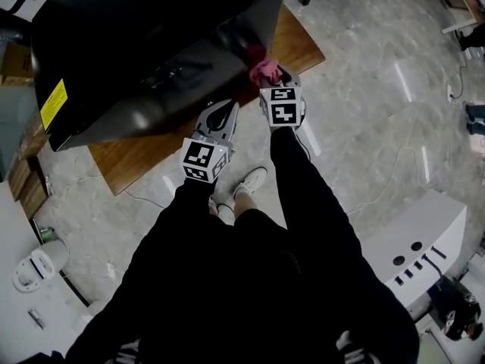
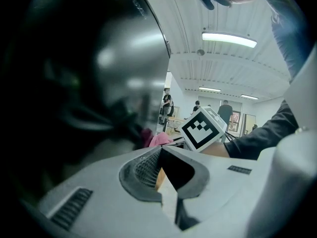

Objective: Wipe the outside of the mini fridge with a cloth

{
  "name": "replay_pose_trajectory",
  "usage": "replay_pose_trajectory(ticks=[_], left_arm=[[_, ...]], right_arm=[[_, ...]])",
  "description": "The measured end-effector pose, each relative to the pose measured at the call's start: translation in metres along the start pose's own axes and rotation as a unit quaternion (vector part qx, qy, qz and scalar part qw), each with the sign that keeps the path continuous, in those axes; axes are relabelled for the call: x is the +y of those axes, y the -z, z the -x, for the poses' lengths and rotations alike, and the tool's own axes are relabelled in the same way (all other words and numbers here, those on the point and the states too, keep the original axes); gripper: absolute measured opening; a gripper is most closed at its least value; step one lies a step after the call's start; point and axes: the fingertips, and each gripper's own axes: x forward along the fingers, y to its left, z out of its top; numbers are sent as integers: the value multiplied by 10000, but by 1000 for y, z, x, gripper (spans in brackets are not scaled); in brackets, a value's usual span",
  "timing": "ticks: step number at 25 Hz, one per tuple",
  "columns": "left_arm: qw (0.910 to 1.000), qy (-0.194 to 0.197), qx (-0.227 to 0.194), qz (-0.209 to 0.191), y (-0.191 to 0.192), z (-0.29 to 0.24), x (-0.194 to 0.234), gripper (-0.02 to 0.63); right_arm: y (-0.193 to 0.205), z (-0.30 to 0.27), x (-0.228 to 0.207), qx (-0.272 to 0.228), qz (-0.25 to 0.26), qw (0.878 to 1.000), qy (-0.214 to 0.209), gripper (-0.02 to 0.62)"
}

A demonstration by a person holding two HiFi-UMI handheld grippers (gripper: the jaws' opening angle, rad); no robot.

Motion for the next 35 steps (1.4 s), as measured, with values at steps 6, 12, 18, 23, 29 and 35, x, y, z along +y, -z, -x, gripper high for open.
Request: replay_pose_trajectory(ticks=[6, 12, 18, 23, 29, 35], left_arm=[[9999, 81, -113, -30, -24, -27, -30, 6], [9983, 427, -395, -102, -84, -28, -83, 6], [9936, 901, -664, -165, -141, -15, -131, 6], [9895, 1203, -792, -97, -172, -12, -159, 6], [9857, 1420, -864, -288, -199, -39, -177, 6], [9827, 1460, -1126, -191, -236, -82, -176, 6]], right_arm=[[-32, 40, -34, -736, -96, 9970, -211, 155], [-88, 147, -52, -1785, -76, 9806, -812, 155], [-127, 241, -57, -2339, -304, 9612, -1429, 155], [-142, 285, -66, -2430, -251, 9587, -1459, 155], [-169, 289, -95, -2535, -202, 9558, -1475, 155], [-213, 274, -131, -2680, -85, 9512, -1526, 156]])
